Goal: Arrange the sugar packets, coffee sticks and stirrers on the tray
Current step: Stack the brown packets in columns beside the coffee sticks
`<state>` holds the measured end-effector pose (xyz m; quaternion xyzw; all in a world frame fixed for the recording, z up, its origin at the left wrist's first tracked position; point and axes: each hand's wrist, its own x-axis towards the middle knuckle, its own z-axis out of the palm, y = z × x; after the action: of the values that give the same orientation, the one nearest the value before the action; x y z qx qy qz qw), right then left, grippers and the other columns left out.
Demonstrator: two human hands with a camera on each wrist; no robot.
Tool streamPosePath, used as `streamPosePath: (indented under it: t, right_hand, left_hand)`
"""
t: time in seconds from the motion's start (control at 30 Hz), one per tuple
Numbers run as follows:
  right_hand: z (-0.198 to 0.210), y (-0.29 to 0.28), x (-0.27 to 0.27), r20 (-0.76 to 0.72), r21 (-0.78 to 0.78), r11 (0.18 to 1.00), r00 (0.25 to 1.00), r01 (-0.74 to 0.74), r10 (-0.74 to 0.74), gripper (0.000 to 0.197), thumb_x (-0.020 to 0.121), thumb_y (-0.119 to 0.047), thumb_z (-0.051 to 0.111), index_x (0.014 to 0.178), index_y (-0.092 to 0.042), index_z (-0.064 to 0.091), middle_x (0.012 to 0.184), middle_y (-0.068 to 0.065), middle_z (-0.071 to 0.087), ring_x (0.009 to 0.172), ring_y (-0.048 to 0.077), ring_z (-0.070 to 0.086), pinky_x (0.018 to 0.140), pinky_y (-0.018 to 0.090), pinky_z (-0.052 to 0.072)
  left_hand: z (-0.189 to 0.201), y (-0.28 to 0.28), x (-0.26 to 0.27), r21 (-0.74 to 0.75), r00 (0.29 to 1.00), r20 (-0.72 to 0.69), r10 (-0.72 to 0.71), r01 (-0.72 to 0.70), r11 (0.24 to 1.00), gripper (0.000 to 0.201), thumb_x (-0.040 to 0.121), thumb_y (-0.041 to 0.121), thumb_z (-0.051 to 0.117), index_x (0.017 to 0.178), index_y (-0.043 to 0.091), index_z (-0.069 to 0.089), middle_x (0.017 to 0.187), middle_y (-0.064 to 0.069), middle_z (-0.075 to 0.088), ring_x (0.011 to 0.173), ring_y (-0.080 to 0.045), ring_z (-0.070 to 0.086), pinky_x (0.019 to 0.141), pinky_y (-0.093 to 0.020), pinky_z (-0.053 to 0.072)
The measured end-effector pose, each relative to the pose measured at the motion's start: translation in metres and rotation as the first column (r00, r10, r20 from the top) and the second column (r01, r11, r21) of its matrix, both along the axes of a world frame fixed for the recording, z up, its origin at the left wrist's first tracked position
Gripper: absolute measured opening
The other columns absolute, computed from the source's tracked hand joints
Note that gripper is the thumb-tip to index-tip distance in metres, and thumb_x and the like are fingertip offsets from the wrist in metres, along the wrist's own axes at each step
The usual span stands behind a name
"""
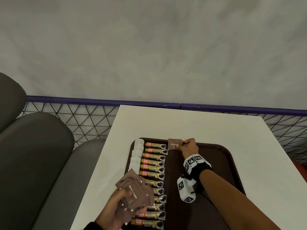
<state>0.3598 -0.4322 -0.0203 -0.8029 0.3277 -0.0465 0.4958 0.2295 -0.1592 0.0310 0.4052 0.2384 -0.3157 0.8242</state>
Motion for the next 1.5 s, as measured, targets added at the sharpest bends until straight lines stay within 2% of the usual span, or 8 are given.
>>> streamPosePath:
  t: [0.13,0.27,0.43,0.67,0.9,1.07,1.2,1.5]
  right_hand:
    - [0.012,-0.001,-0.015,0.071,-0.055,0.998,0.997,0.013,-0.009,0.036,0.076,-0.017,0.073,0.091,-0.011,0.042,0.092,0.012,0.054,0.092,0.028,0.052,0.074,0.03,0.04]
    - [0.032,0.014,-0.046,0.12,0.049,0.985,0.98,-0.164,0.157,0.021,0.083,-0.016,0.066,0.088,-0.012,0.046,0.085,0.002,0.054,0.091,0.022,0.054,0.073,0.024,0.041]
    - [0.067,0.048,-0.1,0.115,0.285,0.795,0.842,-0.536,0.527,0.013,0.087,-0.026,0.06,0.086,-0.018,0.05,0.084,-0.005,0.054,0.069,0.007,0.049,0.057,0.017,0.04]
    - [0.071,0.077,-0.134,0.083,0.358,0.645,0.712,-0.675,0.698,0.029,0.08,-0.026,0.07,0.093,-0.02,0.045,0.092,0.002,0.053,0.075,0.009,0.05,0.053,0.017,0.043]
    - [0.07,0.076,-0.133,0.152,0.444,0.678,0.795,-0.586,0.587,0.017,0.081,-0.004,0.065,0.081,-0.014,0.051,0.08,0.002,0.053,0.065,0.009,0.053,0.052,0.018,0.045]
    - [0.071,0.075,-0.132,0.195,0.526,0.689,0.859,-0.498,0.473,0.015,0.087,-0.002,0.056,0.081,-0.012,0.047,0.078,0.005,0.055,0.061,0.012,0.053,0.052,0.021,0.046]
    - [0.067,0.071,-0.132,0.254,0.559,0.717,0.91,-0.416,0.329,0.015,0.089,0.0,0.051,0.083,-0.011,0.044,0.081,0.007,0.06,0.064,0.015,0.056,0.054,0.024,0.046]
    - [0.031,0.01,-0.085,0.181,0.247,0.953,0.974,-0.177,0.134,0.015,0.087,0.004,0.054,0.092,-0.01,0.057,0.097,0.015,0.064,0.062,0.016,0.058,0.044,0.015,0.047]
  left_hand:
    - [0.017,-0.003,-0.005,-0.013,0.991,0.122,-0.064,0.066,0.998,0.03,0.072,0.001,0.055,0.101,0.005,0.063,0.087,-0.021,0.071,0.083,-0.036,0.064,0.059,-0.042,0.056]
    - [0.015,-0.006,-0.012,0.056,0.978,0.179,-0.104,0.095,0.994,0.039,0.067,-0.001,0.069,0.105,0.006,0.062,0.091,-0.018,0.072,0.083,-0.032,0.068,0.06,-0.042,0.058]
    - [0.017,-0.012,-0.019,0.071,0.974,0.219,-0.055,0.04,0.997,0.031,0.077,0.001,0.06,0.107,0.009,0.062,0.1,-0.018,0.071,0.085,-0.03,0.07,0.062,-0.04,0.059]
    - [0.022,-0.022,-0.025,0.102,0.973,0.232,-0.007,-0.017,0.995,0.042,0.077,0.013,0.066,0.118,0.008,0.058,0.11,-0.019,0.067,0.091,-0.028,0.069,0.061,-0.034,0.056]
    - [0.02,-0.024,-0.026,0.038,0.975,0.22,0.022,-0.031,0.999,0.035,0.082,0.001,0.059,0.116,0.009,0.058,0.111,-0.021,0.066,0.091,-0.031,0.069,0.064,-0.037,0.059]
    - [0.02,-0.026,-0.026,0.063,0.973,0.227,0.037,-0.053,0.997,0.036,0.083,-0.007,0.056,0.114,0.011,0.057,0.101,-0.016,0.07,0.083,-0.029,0.071,0.061,-0.036,0.06]
    - [0.018,-0.028,-0.023,0.078,0.978,0.202,0.056,-0.073,0.994,0.034,0.083,-0.006,0.057,0.113,0.01,0.057,0.11,-0.02,0.067,0.089,-0.032,0.069,0.062,-0.037,0.06]
    - [0.014,-0.008,-0.016,0.087,0.978,0.201,0.06,-0.079,0.993,0.026,0.085,-0.005,0.055,0.106,0.01,0.061,0.103,-0.018,0.071,0.087,-0.03,0.069,0.063,-0.036,0.06]
